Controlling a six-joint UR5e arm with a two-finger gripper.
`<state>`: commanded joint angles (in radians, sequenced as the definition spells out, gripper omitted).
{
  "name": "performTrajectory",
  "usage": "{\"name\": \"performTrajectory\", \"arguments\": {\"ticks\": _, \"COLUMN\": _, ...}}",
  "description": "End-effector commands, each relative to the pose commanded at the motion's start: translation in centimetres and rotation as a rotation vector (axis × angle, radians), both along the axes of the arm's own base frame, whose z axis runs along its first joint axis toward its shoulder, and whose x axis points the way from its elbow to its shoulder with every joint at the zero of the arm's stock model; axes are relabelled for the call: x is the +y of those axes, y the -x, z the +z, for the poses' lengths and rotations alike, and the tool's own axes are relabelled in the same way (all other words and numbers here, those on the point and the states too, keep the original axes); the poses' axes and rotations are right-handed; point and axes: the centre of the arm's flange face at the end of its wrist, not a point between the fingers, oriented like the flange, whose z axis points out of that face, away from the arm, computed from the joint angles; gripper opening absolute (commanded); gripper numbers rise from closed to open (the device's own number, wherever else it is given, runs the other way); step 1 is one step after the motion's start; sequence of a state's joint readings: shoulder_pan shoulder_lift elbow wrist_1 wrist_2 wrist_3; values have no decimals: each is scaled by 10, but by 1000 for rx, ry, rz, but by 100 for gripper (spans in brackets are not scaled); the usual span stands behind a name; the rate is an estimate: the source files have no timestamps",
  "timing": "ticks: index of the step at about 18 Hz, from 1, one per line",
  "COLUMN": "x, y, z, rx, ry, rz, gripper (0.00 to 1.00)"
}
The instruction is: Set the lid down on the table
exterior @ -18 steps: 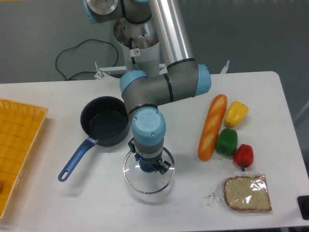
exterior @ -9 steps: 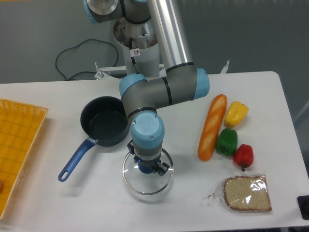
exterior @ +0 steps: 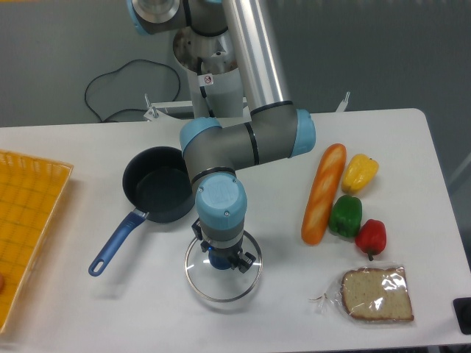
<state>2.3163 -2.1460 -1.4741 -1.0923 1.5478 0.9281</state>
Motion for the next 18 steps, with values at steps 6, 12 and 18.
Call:
{"name": "performTrajectory", "arguments": {"ticks": 6, "x": 3, "y": -3, "z": -10, "rx": 5, "ry": -6, "rz": 6, "gripper": 44}}
{"name": "performTrajectory", "arguments": {"ticks": 12, "x": 3, "y": -3, "z": -13, "rx": 2, "ry": -2, "rz": 14, "gripper": 44}}
{"name": "performTrajectory", "arguments": {"ticks": 18, "x": 3, "y": -5, "z": -16, "rx": -7, "ry": -1, "rz": 32, "gripper": 44}}
